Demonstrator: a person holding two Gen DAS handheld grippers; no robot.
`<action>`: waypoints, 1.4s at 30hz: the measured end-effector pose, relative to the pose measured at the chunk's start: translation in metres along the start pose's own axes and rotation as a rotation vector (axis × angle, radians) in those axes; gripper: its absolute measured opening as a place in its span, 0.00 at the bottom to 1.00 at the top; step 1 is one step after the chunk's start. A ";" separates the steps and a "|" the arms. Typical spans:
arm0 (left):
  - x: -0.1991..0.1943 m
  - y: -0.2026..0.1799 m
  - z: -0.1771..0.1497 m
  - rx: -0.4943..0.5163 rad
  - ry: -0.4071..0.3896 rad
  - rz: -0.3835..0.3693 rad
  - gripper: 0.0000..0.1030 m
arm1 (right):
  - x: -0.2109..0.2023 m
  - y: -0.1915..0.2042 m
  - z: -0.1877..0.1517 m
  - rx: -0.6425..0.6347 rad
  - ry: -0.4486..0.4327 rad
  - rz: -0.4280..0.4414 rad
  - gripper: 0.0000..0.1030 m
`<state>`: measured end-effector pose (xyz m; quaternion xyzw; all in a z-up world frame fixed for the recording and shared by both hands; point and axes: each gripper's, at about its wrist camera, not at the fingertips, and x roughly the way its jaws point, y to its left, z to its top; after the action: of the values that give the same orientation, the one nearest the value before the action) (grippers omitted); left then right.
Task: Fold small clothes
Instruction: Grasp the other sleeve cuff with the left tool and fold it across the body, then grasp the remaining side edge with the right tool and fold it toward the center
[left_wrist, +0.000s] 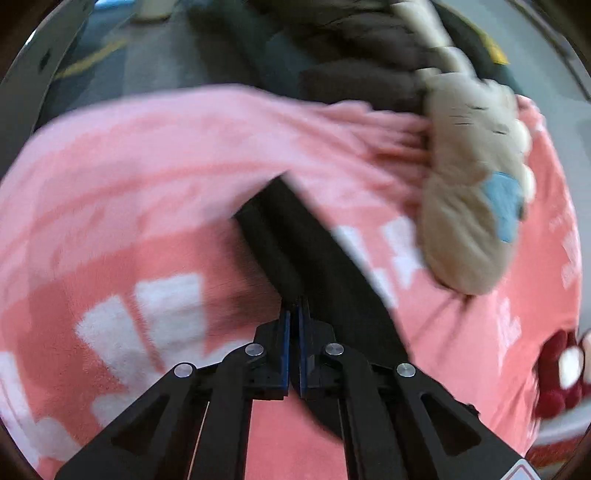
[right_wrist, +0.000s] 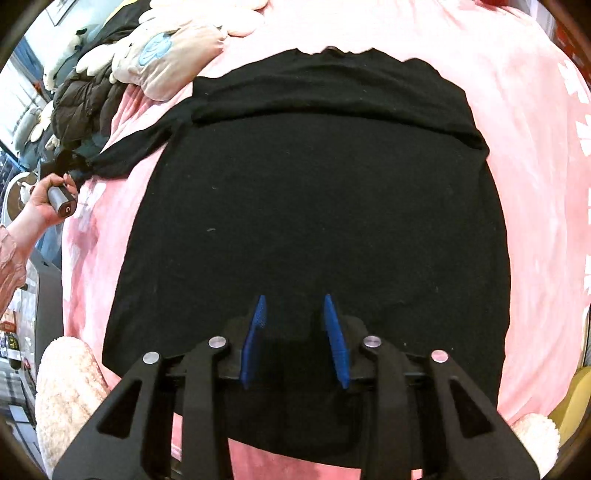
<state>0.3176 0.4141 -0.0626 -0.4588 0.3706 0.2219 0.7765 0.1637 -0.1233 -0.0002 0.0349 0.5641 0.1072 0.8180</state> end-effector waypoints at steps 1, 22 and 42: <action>-0.013 -0.016 -0.003 0.057 -0.027 -0.024 0.01 | 0.000 0.000 -0.001 0.004 -0.004 0.000 0.36; -0.104 -0.275 -0.391 0.987 0.235 -0.247 0.53 | -0.046 -0.134 0.020 0.250 -0.155 0.012 0.45; -0.131 -0.158 -0.387 0.938 0.254 -0.103 0.66 | 0.087 -0.105 0.199 0.203 -0.106 0.116 0.04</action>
<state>0.1993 -0.0019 0.0080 -0.1006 0.4991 -0.0656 0.8582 0.3925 -0.1943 -0.0265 0.1557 0.5251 0.0949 0.8313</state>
